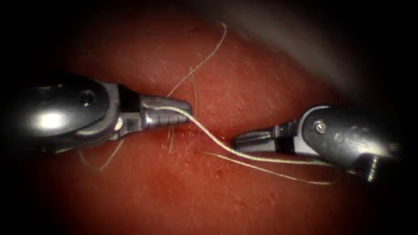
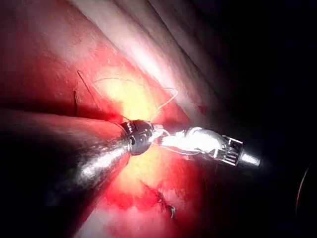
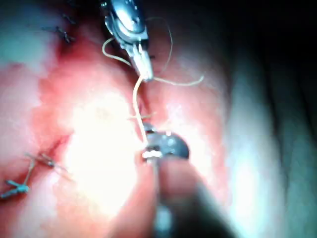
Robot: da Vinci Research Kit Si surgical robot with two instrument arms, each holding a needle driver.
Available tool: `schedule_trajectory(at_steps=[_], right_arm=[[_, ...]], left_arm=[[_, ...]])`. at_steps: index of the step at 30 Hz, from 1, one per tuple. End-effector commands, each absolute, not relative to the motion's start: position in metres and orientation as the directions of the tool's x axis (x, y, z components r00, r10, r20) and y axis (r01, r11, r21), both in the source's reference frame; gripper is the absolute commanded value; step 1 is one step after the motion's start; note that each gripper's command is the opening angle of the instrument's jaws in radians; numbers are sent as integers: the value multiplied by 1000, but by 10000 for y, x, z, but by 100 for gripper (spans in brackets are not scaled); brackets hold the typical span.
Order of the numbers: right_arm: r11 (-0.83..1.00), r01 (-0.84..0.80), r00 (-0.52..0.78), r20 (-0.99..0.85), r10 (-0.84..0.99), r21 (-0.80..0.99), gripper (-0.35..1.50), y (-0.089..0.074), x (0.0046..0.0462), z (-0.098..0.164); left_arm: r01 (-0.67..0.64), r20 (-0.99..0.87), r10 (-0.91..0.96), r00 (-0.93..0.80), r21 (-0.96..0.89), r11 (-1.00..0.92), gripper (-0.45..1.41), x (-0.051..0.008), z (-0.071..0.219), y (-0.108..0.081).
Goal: Wound Closure
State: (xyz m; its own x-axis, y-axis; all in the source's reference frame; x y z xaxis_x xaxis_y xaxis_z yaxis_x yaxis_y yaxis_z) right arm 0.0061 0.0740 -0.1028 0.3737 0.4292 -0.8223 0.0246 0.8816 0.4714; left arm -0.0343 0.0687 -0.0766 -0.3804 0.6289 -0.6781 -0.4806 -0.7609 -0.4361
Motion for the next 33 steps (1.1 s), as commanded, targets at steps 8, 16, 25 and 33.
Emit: schedule_trajectory(at_steps=[8,16,25,33], right_arm=[[870,27,313,-831,461,493,-35,743,75,-1037],[838,6,174,-826,536,545,-35,746,84,-1042],[785,-109,-3,-790,613,609,-35,757,92,-1045],[748,-283,0,-780,626,601,-13,774,68,-1042]], left_arm=[[-551,-675,630,-383,-381,-743,-35,-364,-723,676],[-589,-673,631,-387,-346,-730,-35,-384,-689,663],[-572,-651,589,-478,-278,-772,-35,-388,-684,645],[-527,-645,528,-552,-221,-821,-35,-394,-715,630]])
